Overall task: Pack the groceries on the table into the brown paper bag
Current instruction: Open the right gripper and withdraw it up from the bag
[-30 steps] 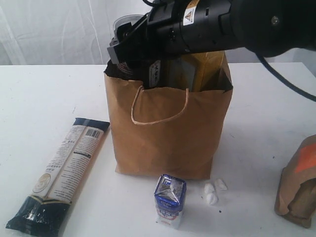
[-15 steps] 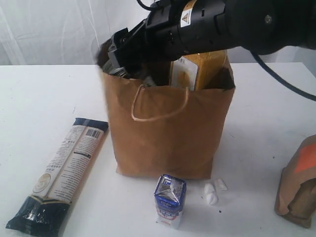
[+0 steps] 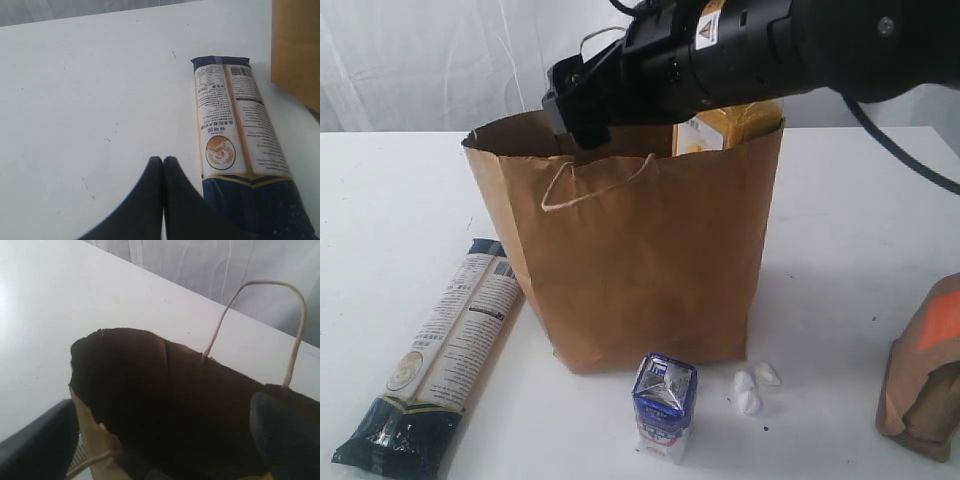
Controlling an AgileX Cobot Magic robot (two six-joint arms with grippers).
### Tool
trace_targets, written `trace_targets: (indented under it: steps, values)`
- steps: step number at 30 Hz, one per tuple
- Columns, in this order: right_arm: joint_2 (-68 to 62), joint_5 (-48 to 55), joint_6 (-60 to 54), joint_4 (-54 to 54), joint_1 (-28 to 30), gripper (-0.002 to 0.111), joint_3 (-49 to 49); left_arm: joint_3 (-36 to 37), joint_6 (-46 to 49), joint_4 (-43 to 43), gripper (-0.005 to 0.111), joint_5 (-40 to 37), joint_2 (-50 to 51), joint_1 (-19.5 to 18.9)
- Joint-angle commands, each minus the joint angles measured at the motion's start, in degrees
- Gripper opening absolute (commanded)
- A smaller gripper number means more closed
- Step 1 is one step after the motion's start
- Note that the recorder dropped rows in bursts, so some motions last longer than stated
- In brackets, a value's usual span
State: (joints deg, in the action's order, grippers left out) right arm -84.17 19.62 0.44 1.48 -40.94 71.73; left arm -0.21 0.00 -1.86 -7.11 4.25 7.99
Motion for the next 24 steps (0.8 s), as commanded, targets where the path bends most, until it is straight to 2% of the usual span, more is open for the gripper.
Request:
trace_targets:
  steps: [1, 14, 24]
  values:
    - [0.79, 0.23, -0.44, 0.00, 0.49, 0.086, -0.20, 0.21, 0.00, -0.44, 0.000, -0.22, -0.27, -0.13]
    - [7.72, -3.03, -0.44, 0.73, 0.49, 0.085, -0.20, 0.21, 0.00, -0.44, 0.000, -0.22, -0.27, -0.13]
    - [18.37, -1.22, 0.34, 4.58, 0.49, 0.079, -0.20, 0.21, 0.00, -0.44, 0.000, -0.22, -0.27, -0.13]
